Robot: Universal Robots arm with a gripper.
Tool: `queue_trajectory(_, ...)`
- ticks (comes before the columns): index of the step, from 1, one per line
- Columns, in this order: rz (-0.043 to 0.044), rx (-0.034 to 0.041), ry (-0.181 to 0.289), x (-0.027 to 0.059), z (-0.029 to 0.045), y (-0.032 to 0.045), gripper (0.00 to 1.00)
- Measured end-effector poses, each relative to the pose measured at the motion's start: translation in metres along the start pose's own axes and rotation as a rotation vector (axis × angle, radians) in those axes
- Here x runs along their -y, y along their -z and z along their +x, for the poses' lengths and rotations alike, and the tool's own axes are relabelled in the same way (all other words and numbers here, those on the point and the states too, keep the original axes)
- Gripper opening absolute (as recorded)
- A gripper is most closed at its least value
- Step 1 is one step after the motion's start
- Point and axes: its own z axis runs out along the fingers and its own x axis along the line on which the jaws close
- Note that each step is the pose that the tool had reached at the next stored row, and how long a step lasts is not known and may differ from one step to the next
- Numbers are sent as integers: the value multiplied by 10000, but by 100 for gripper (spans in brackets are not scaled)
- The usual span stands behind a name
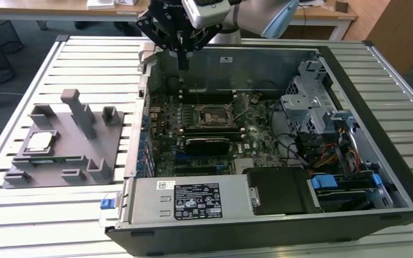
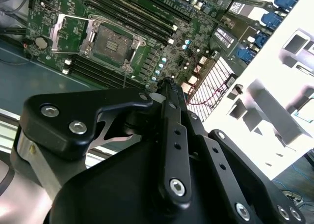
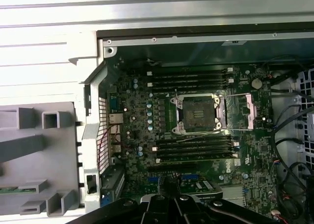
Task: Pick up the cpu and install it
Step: 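Reach for the cpu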
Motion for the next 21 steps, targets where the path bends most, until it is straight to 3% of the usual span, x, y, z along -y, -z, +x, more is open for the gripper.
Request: queue_trajectory(21, 1, 0, 0, 5, 64, 2, 11)
